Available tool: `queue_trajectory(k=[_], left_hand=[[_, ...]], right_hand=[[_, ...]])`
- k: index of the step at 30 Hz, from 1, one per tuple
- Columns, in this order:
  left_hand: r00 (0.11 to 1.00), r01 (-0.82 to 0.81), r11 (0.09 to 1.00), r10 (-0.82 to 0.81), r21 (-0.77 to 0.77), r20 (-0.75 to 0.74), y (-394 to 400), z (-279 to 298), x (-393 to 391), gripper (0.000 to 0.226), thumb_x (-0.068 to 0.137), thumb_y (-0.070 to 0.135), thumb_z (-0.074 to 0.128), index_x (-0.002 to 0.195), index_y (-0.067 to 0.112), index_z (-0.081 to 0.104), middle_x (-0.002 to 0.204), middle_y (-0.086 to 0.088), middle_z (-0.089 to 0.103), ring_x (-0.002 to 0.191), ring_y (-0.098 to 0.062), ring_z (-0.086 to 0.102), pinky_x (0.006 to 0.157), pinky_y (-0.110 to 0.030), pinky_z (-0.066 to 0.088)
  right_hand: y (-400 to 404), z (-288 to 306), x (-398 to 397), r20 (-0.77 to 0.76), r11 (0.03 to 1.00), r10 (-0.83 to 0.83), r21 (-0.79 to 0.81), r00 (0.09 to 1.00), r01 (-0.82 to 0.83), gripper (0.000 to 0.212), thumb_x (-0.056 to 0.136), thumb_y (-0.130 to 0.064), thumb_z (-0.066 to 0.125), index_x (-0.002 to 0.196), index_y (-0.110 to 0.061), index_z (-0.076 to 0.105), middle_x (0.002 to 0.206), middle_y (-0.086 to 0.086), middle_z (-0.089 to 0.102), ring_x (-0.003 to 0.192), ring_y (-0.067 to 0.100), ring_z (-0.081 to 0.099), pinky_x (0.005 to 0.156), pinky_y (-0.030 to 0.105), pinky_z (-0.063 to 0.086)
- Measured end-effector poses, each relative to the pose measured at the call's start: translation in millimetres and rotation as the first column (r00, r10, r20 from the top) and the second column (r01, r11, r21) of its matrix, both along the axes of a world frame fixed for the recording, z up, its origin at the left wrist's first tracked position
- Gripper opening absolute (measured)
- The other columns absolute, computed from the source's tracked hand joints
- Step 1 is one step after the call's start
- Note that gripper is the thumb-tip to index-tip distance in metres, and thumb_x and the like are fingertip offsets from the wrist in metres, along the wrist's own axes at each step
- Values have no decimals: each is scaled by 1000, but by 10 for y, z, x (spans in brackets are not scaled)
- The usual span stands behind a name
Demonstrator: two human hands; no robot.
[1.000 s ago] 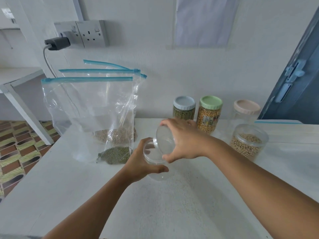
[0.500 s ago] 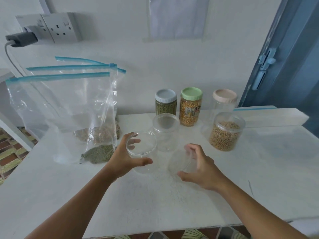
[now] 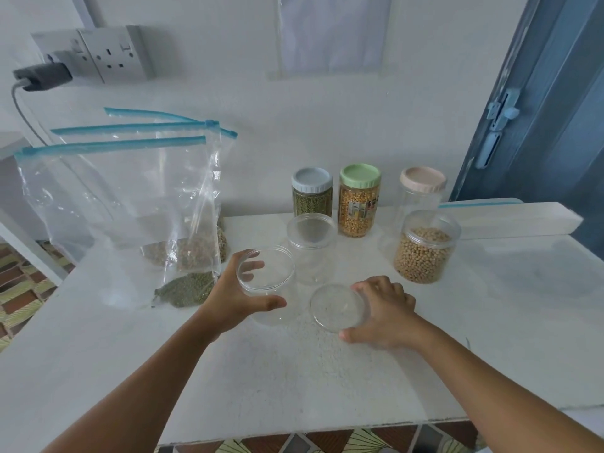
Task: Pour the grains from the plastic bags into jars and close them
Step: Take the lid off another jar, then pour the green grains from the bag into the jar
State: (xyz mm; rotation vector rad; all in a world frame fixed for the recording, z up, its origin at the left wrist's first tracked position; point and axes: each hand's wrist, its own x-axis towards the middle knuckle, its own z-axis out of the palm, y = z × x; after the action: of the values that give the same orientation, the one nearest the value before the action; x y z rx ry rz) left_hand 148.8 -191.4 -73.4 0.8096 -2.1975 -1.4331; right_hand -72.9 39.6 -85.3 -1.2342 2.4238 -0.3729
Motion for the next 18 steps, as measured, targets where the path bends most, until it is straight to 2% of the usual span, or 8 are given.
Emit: queue_trajectory(k=[4,7,9,11,13,14,16,18], left_hand=[[1000,3,1000,-3,7,7,51,49,-5,115,48,47,104,144,41,40,138,14,56,129,-10,52,93,-27,46],[997,17,1000,-18,21,70,61,121,29,136,43,54,104,154,43,27,147,11,46,133,-12,49,97,-29,46],[990,43,998,-49,54,129,41,224,106,155,41,54,104,162,42,8,151,9,36,138,-16,45,106,-32,43],[975,66,997,-71,31,212,8,396,228,160,43,53,104,163,43,-2,153,7,34,138,-16,43,111,-33,43],[956,77,996,-62,-40,286,-46,648,396,150,54,46,102,163,40,0,149,8,38,133,-15,49,105,-31,49],[952,70,994,-41,-86,304,-80,805,487,138,59,45,99,163,39,8,145,10,43,127,-12,55,100,-30,53],[953,29,973,42,-228,301,-148,1142,656,103,69,48,92,153,40,35,131,13,59,107,-5,66,92,-31,58],[957,-39,919,147,-393,250,-236,1446,760,60,80,45,85,133,39,56,112,14,69,88,-1,69,82,-29,59]], right_hand=[[-24,96,19,-7,999,24,-23,1000,-24,114,63,-87,70,155,-41,21,147,-7,19,141,22,19,117,43,16],[-123,296,91,-66,962,23,-271,998,-40,80,80,-78,64,146,-43,36,133,-11,28,133,17,27,107,36,18],[-266,488,160,-137,893,35,-441,990,-93,53,88,-64,64,134,-41,49,120,-15,35,122,12,33,100,35,20],[-471,693,249,-163,814,67,-562,984,-149,39,92,-57,63,126,-39,57,110,-16,44,113,10,41,96,37,26],[-729,882,335,-173,755,113,-625,978,-198,37,90,-57,60,121,-37,61,104,-16,51,104,10,48,95,41,35],[-866,979,377,-158,736,141,-644,977,-210,35,91,-56,61,120,-37,62,102,-16,53,101,10,50,96,43,40],[-1136,1170,459,-105,706,198,-674,975,-216,29,95,-48,66,121,-35,63,104,-16,56,94,7,51,94,43,48],[-1386,1358,535,-32,713,235,-674,971,-195,28,98,-43,66,125,-34,62,111,-11,59,93,5,53,91,38,51]])
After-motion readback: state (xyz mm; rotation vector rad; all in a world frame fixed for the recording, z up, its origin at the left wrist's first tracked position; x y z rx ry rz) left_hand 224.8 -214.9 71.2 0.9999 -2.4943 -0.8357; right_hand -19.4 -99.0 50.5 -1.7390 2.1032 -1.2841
